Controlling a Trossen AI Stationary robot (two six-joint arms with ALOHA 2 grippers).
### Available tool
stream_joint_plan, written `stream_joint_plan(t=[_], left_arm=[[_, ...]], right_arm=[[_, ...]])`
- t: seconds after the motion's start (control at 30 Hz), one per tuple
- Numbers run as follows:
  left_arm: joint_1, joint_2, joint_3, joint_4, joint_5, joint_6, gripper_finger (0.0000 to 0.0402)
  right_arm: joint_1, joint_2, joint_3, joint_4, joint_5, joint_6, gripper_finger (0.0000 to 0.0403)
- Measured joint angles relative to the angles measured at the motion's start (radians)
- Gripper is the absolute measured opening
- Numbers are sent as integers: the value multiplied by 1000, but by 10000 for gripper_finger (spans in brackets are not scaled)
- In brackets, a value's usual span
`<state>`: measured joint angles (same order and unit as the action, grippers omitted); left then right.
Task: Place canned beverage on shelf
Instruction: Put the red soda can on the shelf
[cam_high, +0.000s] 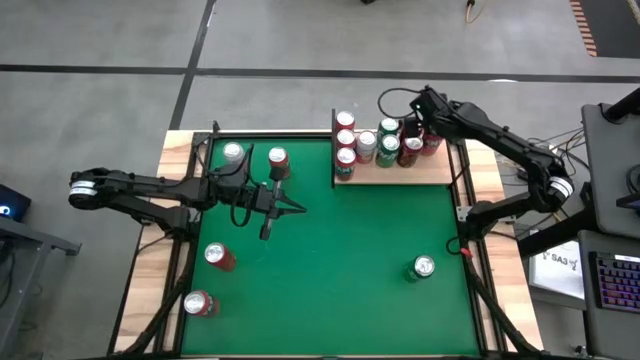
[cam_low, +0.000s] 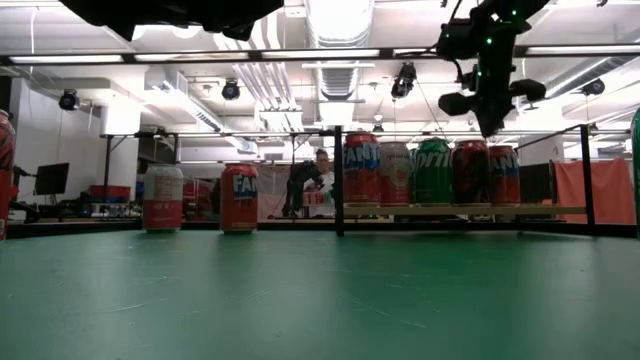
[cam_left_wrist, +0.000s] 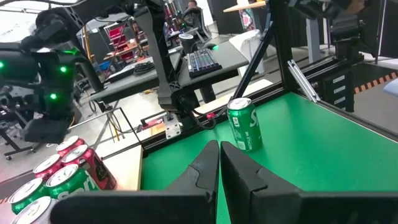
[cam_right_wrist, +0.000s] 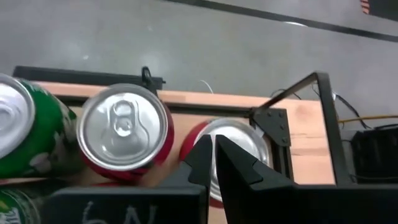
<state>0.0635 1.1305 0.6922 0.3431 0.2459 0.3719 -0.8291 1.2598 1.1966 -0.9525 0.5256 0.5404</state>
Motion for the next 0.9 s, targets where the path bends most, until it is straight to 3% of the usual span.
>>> stream_joint_plan(t=[0.4, 0.9], left_arm=[[0, 0, 0, 0, 0, 0, 0], [0, -1, 0, 15, 0, -8, 0]], right_arm=[[6, -5, -83, 31, 2, 5, 12], [46, -15, -45, -46, -17, -69, 12]])
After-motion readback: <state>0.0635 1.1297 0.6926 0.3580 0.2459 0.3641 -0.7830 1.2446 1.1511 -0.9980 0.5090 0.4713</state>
